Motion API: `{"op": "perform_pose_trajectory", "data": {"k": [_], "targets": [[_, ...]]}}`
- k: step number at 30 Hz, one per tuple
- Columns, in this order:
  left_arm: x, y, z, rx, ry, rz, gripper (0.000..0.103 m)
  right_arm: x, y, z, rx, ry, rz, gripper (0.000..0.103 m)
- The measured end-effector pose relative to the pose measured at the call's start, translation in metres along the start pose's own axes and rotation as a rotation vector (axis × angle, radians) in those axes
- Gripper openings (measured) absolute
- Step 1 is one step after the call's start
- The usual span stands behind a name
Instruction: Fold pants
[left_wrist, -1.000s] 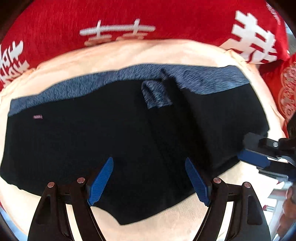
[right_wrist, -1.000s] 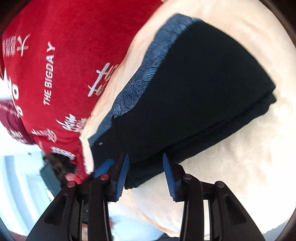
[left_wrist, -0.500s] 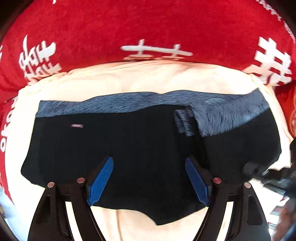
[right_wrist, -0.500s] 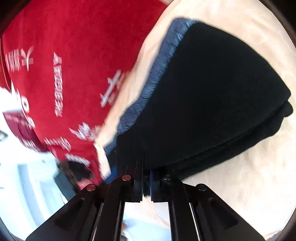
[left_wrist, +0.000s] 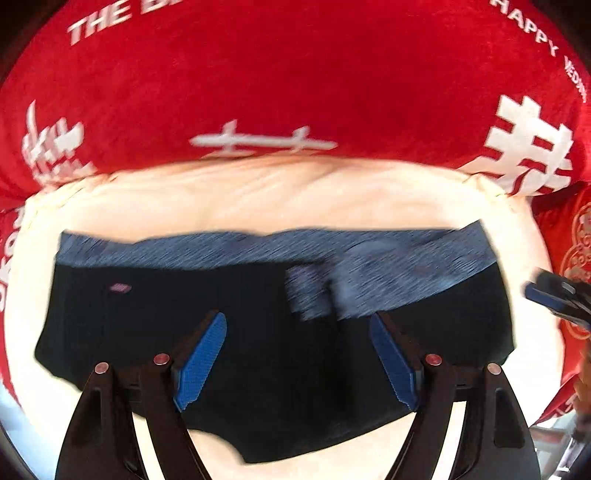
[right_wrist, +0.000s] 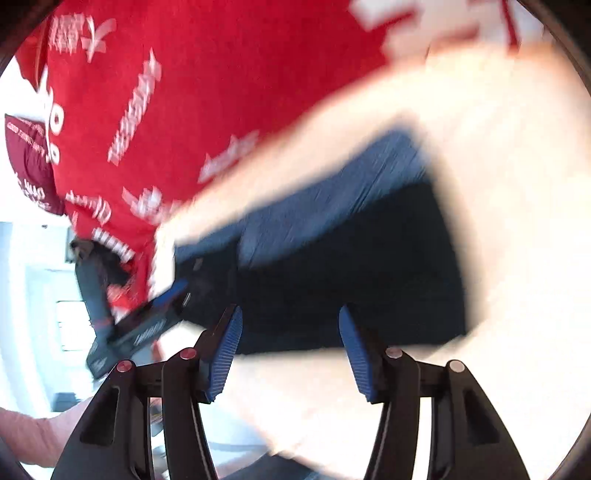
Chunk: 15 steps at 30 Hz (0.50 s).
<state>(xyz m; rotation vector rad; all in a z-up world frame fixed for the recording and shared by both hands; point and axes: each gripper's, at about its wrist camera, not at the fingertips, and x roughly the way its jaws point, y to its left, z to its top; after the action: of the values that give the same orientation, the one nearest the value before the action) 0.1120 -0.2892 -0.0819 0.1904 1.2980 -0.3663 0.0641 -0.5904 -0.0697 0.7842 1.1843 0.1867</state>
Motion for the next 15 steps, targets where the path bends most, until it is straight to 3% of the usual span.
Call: {"op": "perform_pose_trajectory", "data": {"k": [3, 5, 7, 11, 12, 15], "targets": [[0.021, -0.028, 0.011, 0.020, 0.038, -0.030, 0.081, 0.007, -0.049, 0.033, 0.094, 0.006, -0.005, 0.058], [0.036, -0.039, 0.012, 0.012, 0.059, -0.038, 0.081, 0.033, -0.077, 0.042, 0.172, 0.072, 0.073, 0.044], [0.052, -0.045, 0.006, 0.013, 0.105, 0.001, 0.081, 0.054, -0.093, 0.041, 0.228, 0.128, 0.109, 0.033], [0.066, -0.033, -0.013, 0.012, 0.140, 0.065, 0.083, 0.042, -0.081, 0.036, 0.254, 0.115, 0.205, 0.025], [0.068, -0.027, -0.016, 0.003, 0.140, 0.059, 0.092, 0.036, -0.073, 0.034, 0.219, 0.120, 0.192, 0.025], [0.068, -0.018, -0.019, -0.018, 0.130, 0.052, 0.094, 0.039, -0.063, 0.036, 0.114, 0.136, -0.020, 0.024]]}}
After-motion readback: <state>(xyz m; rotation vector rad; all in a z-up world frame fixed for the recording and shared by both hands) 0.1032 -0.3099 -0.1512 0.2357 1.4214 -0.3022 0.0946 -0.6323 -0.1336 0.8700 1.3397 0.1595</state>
